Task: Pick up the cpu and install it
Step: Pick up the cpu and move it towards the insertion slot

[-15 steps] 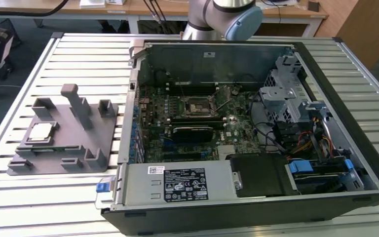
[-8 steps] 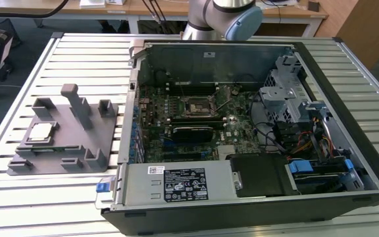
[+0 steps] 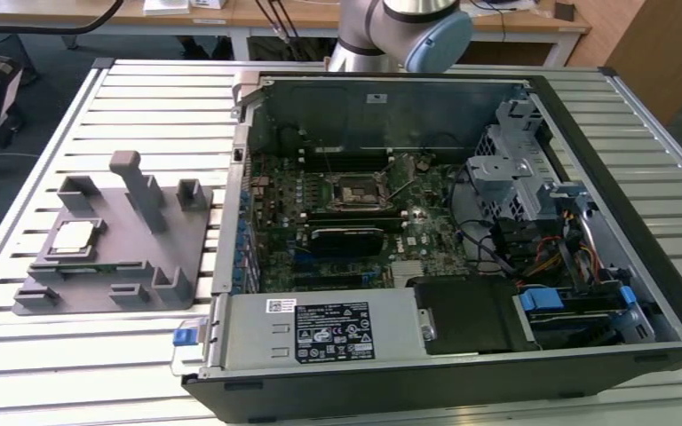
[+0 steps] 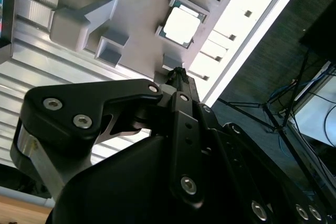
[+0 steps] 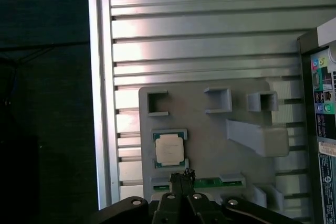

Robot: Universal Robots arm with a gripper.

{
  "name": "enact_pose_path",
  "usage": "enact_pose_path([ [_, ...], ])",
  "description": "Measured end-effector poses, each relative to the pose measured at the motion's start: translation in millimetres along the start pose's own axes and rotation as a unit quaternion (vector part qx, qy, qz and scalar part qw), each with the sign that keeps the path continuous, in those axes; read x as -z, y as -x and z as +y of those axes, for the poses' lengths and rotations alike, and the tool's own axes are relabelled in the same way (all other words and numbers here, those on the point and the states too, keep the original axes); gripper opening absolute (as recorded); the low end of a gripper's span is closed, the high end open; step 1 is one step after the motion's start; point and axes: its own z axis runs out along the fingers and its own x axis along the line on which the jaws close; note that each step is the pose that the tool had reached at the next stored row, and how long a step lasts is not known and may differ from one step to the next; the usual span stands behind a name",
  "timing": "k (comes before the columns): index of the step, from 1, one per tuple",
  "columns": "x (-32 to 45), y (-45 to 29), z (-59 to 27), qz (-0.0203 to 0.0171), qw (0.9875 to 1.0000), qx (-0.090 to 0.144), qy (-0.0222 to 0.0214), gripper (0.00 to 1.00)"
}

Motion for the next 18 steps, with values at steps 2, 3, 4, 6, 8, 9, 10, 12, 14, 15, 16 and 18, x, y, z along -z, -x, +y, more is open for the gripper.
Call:
enact_pose_path([
  [2,-0.4,0.1,-0.4,0.0001,1.0,0.0,0.0,0.11],
  [3,-0.6,0.1,-0.6,0.0001,1.0,0.0,0.0,0.11],
  [4,-0.8,0.0,-0.7,0.0001,1.0,0.0,0.0,0.11],
  [6,-2.1,0.1,-1.3,0.0003,1.0,0.0,0.0,0.11],
  [8,-5.0,0.1,-1.8,0.0018,1.0,0.0,-0.0001,0.11],
  [9,-6.9,0.0,-1.9,0.0025,1.0,0.0,-0.0002,0.11],
  [10,-8.6,0.0,-2.0,0.0027,1.0,0.001,-0.0002,0.11],
  [12,-12.0,0.0,-2.3,0.0028,1.0,0.002,-0.0002,0.11],
  [14,-14.7,0.0,-2.4,0.0033,1.0,0.005,0.0009,0.11],
  [15,-16.5,-0.1,-2.5,0.0037,1.0,0.007,0.0009,0.11],
  [16,-18.1,0.0,-2.5,0.0049,1.0,0.009,0.0008,0.11],
  [18,-20.2,0.0,-2.6,0.0093,0.9999,0.01,-0.0005,0.11],
])
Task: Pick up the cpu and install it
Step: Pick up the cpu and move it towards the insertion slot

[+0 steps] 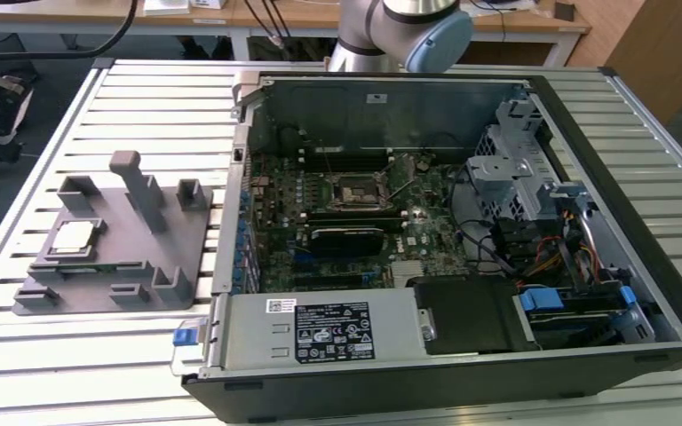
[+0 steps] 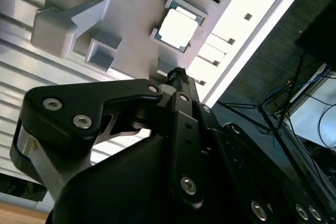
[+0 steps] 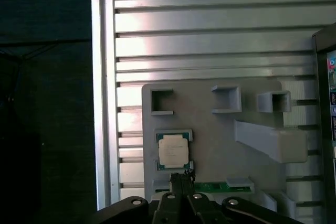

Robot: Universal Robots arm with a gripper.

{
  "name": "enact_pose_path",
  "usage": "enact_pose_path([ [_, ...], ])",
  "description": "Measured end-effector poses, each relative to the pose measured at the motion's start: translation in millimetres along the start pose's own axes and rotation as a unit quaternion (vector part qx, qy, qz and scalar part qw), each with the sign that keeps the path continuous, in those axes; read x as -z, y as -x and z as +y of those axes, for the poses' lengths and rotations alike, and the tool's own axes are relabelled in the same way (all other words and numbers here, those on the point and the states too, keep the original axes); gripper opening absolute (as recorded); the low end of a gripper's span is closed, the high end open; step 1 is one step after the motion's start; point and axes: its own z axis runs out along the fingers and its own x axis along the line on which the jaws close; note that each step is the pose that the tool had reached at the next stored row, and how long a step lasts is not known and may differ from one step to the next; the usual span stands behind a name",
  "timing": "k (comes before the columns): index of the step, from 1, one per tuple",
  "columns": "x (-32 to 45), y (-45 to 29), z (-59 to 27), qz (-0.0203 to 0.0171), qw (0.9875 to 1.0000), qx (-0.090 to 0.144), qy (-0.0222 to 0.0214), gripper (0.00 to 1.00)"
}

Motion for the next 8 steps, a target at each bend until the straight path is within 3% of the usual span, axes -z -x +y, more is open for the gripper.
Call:
enact_pose_path([
  [6,-7.2,0.0,-0.3,0.0104,0.9999,0.002,-0.001,0.11],
  [8,-9.1,0.1,-0.4,0.0115,0.9999,0.002,-0.001,0.11],
])
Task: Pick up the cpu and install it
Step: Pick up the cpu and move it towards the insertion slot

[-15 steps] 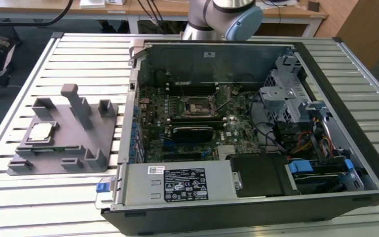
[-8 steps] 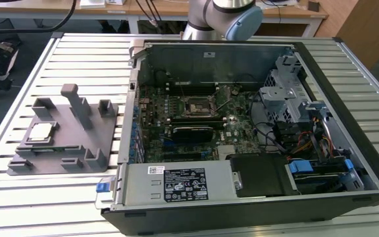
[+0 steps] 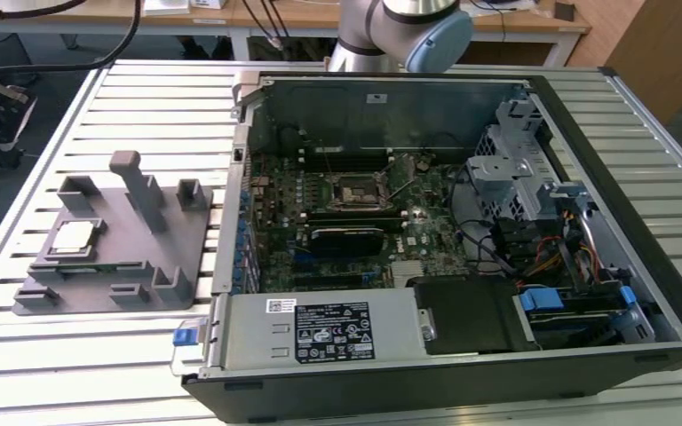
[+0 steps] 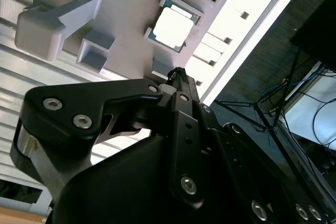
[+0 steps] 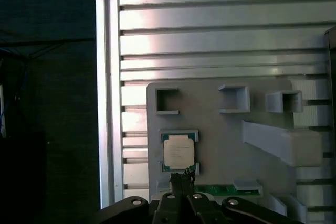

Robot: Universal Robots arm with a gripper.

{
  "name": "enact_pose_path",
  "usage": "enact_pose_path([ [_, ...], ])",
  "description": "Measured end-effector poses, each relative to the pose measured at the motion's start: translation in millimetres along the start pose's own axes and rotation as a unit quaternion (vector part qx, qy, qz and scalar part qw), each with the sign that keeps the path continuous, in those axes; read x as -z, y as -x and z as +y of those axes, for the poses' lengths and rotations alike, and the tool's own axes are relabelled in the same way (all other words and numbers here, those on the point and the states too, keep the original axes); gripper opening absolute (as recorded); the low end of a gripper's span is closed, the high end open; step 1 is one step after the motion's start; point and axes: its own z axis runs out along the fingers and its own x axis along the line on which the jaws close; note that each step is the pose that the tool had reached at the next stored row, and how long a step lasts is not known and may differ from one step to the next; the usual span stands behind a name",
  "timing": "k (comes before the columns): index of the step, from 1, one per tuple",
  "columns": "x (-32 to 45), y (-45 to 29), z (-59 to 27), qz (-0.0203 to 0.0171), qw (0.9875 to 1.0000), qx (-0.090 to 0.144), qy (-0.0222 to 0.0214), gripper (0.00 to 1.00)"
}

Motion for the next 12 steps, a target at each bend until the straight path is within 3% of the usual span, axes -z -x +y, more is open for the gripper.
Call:
enact_pose_path([
  [12,-6.0,0.2,-0.3,0.0004,1.0,0.0,0.0,0.11],
])
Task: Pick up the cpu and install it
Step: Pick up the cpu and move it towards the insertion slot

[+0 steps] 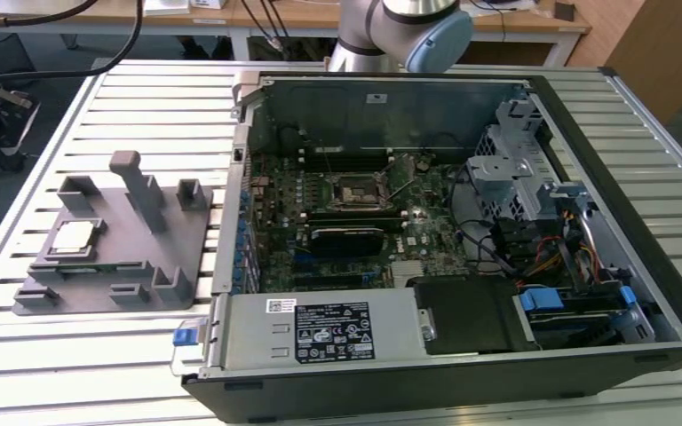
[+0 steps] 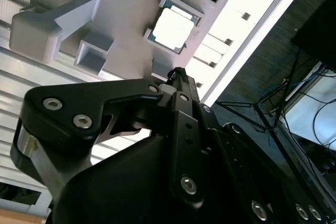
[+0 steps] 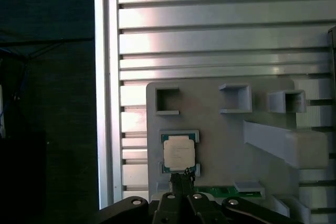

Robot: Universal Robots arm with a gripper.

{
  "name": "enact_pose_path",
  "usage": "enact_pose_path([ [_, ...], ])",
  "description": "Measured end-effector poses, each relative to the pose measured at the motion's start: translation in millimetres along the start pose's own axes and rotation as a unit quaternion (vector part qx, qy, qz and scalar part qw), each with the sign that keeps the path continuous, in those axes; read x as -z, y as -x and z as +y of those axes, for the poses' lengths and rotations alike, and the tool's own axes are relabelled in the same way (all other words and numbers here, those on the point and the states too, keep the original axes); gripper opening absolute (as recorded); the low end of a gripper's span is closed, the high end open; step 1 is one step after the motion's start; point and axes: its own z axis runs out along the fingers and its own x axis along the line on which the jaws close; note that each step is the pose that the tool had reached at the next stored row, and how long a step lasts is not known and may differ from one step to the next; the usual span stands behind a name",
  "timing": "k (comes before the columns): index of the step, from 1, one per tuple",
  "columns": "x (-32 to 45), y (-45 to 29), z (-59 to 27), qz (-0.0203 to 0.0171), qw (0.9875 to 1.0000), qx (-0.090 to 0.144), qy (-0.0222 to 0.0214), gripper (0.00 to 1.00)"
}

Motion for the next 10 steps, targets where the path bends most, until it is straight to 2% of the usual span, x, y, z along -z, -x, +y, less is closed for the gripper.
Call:
enact_pose_path([
  [10,-2.9,0.1,-0.1,0.0,1.0,0.0,0.0,0.11],
])
